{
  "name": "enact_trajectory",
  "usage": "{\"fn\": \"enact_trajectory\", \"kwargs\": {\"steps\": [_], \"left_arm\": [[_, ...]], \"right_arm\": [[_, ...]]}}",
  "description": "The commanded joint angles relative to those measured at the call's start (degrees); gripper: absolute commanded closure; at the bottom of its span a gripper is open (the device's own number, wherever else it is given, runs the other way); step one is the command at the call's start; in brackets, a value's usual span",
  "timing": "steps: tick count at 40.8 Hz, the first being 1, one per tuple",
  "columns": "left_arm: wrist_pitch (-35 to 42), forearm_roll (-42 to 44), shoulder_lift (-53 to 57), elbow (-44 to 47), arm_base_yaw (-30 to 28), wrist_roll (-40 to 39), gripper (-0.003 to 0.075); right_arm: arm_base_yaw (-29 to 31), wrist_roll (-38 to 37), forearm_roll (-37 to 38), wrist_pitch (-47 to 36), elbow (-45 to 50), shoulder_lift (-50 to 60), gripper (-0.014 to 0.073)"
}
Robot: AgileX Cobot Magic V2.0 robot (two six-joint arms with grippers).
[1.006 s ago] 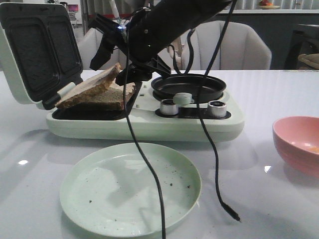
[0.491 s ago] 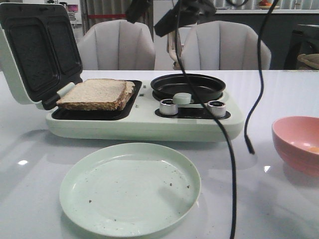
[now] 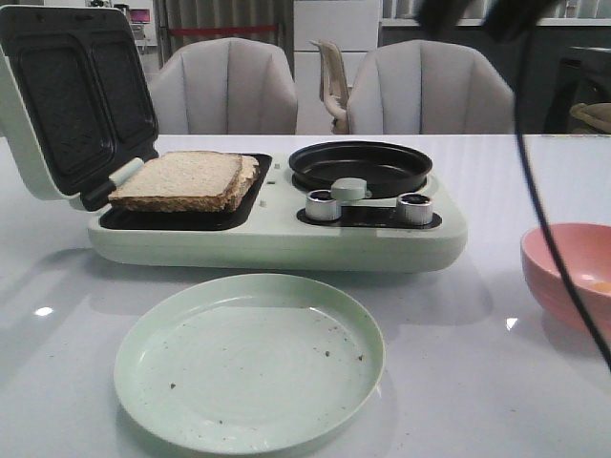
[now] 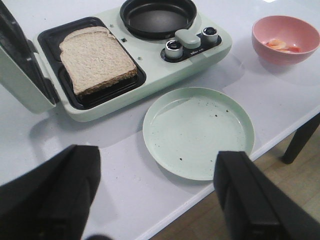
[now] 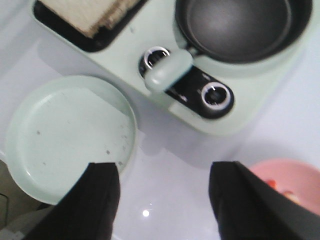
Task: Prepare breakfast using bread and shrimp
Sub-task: 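Withdraw the right gripper away from the sandwich maker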
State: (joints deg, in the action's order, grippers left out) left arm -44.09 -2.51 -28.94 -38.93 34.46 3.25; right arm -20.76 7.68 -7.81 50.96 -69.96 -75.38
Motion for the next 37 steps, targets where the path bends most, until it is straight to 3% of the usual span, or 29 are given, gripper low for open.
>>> {"fn": "enact_trajectory", "kwargs": {"steps": [1, 15, 29, 37], "left_arm": [[4.6, 0.0, -0.2, -1.5, 0.1, -0.3, 0.0192], [5.5, 0.1, -0.2, -1.5, 0.1, -0.3, 0.0192], [5.4, 0.2, -0.2, -1.5, 0.1, -0.3, 0.0193], [1.4, 0.8, -2.2, -2.2, 0.1, -0.3, 0.032]], "right_arm": [[0.2, -5.0, 6.0, -2.3, 5.1, 9.0, 0.0088], [0.2, -6.3, 7.8, -2.4, 23.4, 30.5, 0.0088], [0.2, -6.3, 7.8, -1.2, 26.9, 37.5, 0.0088], [0.2, -6.3, 7.8, -1.1, 26.9, 37.5, 0.0088]]}}
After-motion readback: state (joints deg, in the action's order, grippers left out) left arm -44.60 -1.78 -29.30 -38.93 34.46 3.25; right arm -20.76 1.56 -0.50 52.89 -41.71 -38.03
